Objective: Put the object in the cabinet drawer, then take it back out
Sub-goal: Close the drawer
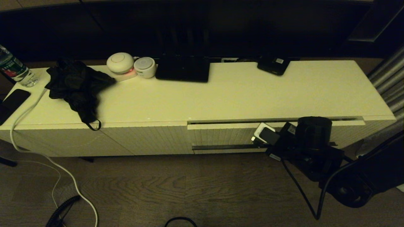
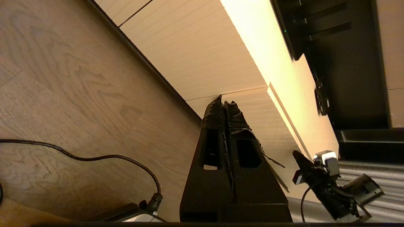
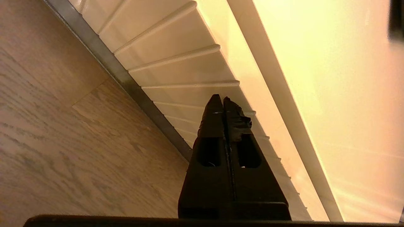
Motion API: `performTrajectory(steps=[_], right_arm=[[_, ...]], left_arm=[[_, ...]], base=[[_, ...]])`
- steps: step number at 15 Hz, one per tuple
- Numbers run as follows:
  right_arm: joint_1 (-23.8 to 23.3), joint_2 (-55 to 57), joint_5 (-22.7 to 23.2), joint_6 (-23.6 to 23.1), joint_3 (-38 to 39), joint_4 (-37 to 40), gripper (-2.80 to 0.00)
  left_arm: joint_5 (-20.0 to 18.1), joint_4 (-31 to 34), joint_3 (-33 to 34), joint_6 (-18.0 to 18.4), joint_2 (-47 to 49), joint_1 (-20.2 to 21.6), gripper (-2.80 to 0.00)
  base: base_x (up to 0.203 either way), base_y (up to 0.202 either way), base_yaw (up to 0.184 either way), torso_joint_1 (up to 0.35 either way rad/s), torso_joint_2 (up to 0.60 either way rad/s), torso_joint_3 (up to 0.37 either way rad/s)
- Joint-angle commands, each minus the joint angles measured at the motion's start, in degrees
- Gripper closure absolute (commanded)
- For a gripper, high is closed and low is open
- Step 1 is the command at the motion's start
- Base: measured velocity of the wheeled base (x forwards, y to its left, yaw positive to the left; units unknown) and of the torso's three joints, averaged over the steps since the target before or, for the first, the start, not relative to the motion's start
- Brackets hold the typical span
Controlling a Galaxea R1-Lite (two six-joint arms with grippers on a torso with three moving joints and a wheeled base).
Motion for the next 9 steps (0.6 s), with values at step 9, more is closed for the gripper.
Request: performTrajectory(steps=[9], right_arm=[[-0.1,-0.5,-3.6,-0.3,-0.9,-2.7,0.0]], left_arm=[[0.0,0.0,0.0,-0.3,-0.1,0.0,0.0]], base=[[0.0,0.0,0.0,0.0,0.0,0.0]])
